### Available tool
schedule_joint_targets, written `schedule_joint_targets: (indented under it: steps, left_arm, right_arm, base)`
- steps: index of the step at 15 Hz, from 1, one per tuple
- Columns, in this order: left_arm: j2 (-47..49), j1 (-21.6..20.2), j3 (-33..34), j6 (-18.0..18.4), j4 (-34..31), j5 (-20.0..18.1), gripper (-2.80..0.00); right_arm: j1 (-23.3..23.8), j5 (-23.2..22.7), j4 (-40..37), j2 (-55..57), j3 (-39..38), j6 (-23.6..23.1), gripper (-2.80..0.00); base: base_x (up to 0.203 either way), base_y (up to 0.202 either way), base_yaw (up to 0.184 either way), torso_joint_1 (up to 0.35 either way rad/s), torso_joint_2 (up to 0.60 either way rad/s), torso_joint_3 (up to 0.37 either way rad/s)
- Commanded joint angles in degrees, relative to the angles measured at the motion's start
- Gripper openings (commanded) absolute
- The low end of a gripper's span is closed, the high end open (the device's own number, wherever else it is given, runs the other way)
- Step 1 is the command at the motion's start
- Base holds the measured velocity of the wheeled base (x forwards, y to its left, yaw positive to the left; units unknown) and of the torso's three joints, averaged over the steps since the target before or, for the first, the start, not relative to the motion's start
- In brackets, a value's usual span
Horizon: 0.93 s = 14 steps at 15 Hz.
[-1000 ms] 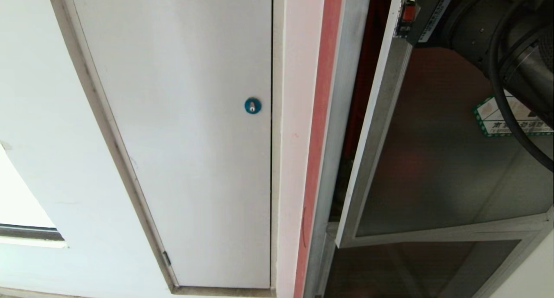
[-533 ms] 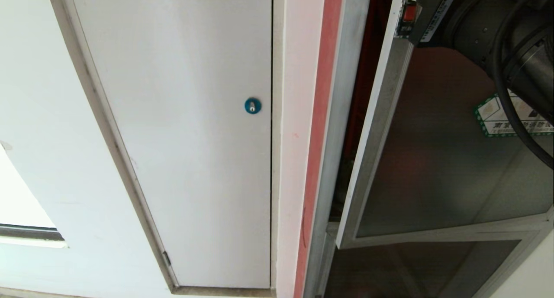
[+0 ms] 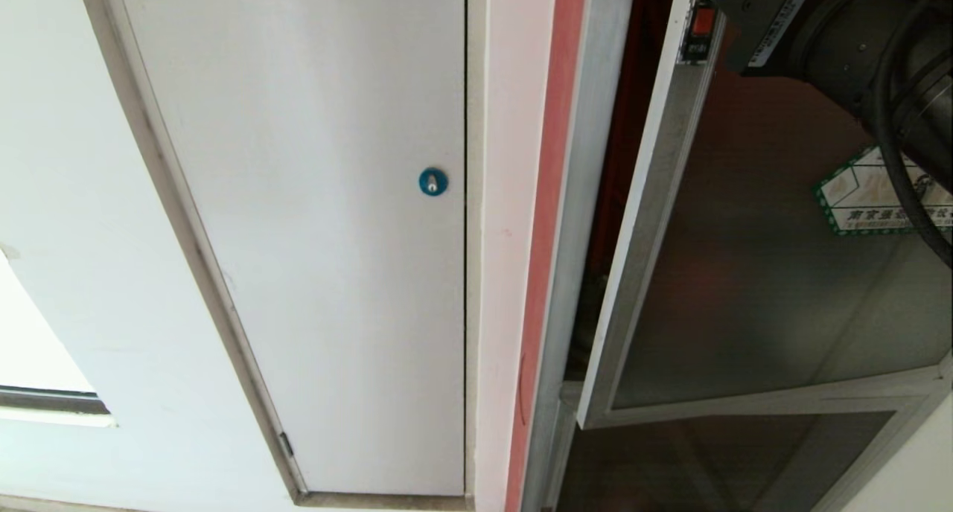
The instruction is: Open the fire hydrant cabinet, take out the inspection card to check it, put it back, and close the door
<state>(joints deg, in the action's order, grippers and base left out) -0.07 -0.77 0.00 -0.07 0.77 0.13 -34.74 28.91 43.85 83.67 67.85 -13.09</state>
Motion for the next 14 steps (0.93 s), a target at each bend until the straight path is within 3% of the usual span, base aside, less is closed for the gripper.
schedule_joint_targets:
  steps: [1,14]
  left_arm:
    - [0.07,-0.02,0.35,-0.01,0.02,0.04,-2.8]
    - [0.07,-0.02,0.35,-0.01,0.02,0.04,-2.8]
  right_arm:
    - [-0.6,-0.43,0.01,-0.29,-0.44,-0.09,0.0]
    - [-4.33,-0.25,0.0,-7.25,-9.35,-0.55,0.0]
  base:
    - [0.0,0.0,0.0,0.0,0.0,0.0]
    - [0.0,0.0,0.0,0.0,0.0,0.0]
